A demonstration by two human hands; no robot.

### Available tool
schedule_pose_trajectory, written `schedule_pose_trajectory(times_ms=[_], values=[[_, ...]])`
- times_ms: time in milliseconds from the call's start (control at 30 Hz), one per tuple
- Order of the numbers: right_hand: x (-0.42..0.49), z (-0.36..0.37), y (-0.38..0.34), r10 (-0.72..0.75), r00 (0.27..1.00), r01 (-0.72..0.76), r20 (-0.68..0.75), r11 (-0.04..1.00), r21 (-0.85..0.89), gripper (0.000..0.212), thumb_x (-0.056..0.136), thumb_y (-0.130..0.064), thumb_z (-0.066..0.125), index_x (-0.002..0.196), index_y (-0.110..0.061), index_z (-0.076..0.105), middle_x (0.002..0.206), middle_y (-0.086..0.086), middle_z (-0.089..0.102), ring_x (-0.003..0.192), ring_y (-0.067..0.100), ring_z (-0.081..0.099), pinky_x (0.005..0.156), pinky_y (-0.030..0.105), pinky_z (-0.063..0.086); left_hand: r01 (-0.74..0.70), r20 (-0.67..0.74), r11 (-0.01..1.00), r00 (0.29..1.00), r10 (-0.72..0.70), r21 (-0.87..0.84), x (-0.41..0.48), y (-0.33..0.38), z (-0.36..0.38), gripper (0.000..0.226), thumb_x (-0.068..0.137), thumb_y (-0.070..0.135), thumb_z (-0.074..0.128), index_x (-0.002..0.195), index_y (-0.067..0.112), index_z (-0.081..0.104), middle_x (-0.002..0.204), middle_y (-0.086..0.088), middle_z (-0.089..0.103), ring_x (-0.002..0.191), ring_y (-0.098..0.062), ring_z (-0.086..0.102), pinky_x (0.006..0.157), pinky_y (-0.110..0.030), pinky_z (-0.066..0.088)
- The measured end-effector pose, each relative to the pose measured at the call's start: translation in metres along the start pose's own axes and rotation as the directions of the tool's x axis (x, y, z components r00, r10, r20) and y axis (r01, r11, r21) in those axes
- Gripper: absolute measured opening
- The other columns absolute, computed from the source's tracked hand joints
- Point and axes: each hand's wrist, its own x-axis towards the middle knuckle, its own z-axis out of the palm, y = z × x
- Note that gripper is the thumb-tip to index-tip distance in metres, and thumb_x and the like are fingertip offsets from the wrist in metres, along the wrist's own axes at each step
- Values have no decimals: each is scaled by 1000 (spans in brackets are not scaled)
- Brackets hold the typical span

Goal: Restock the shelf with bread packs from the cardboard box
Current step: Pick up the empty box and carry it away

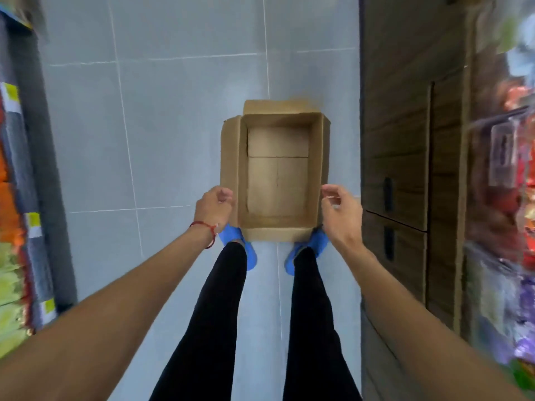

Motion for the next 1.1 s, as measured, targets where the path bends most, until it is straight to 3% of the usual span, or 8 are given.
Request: schedule_pose_trajectory(times_ms=[67,233,433,567,767,800,1000,1100], values=[[43,25,32,19,1000,-18,21,999,-42,32,100,-6,52,130,-13,63,119,-3,66,105,10,62,102,39,53,56,-13,998,998,-56,24,47,-17,24,26,92,7,54,115,10,65,114,-4,67,102,-18,60,73,-13,42],[140,81,107,-4,998,15,57,982,-187,50,99,-16,58,147,-17,45,140,3,53,129,21,52,113,46,44,51,-81,995,996,-44,87,150,-63,89,47,89,10,59,135,11,52,137,-10,54,117,-27,57,90,-22,39],[215,131,164,-23,1000,27,22,973,-229,77,101,-11,59,161,-22,12,164,3,23,146,19,34,111,24,29,-46,-206,992,976,70,117,238,-99,145,71,91,8,58,154,16,26,154,-6,35,137,-23,42,107,-19,29],[226,145,175,-11,999,3,-38,977,-213,81,99,8,48,162,-25,10,165,3,25,137,9,36,106,19,31,-56,-242,987,966,91,149,256,-105,155,73,87,-6,35,152,25,27,136,-8,56,118,-30,56,105,-39,46],[196,113,139,137,991,-136,4,982,-134,73,105,4,42,162,-29,11,169,0,21,129,3,43,91,0,24,-32,-175,972,982,75,235,208,-87,127,71,88,-5,34,150,28,26,113,-14,63,97,-35,61,93,-49,53],[182,103,126,118,993,-117,2,984,-136,65,107,-1,39,162,-27,16,168,3,25,122,6,49,85,-4,36,-31,-163,968,984,73,248,194,-80,116,71,89,-5,35,150,28,25,111,-14,63,94,-36,61,90,-50,54],[97,40,62,94,996,-92,0,967,-239,78,100,8,40,163,-27,11,159,9,39,135,28,51,114,43,44,-44,-116,923,989,96,383,93,-28,48,75,89,-8,41,152,27,19,89,-12,60,74,-31,59,75,-47,57],[44,7,24,136,991,-137,-21,966,-217,79,101,8,38,164,-26,6,164,7,31,141,26,43,117,39,36,-103,-74,901,986,147,422,42,-1,9,81,85,-12,42,151,28,16,79,-10,57,68,-30,57,67,-45,55]])
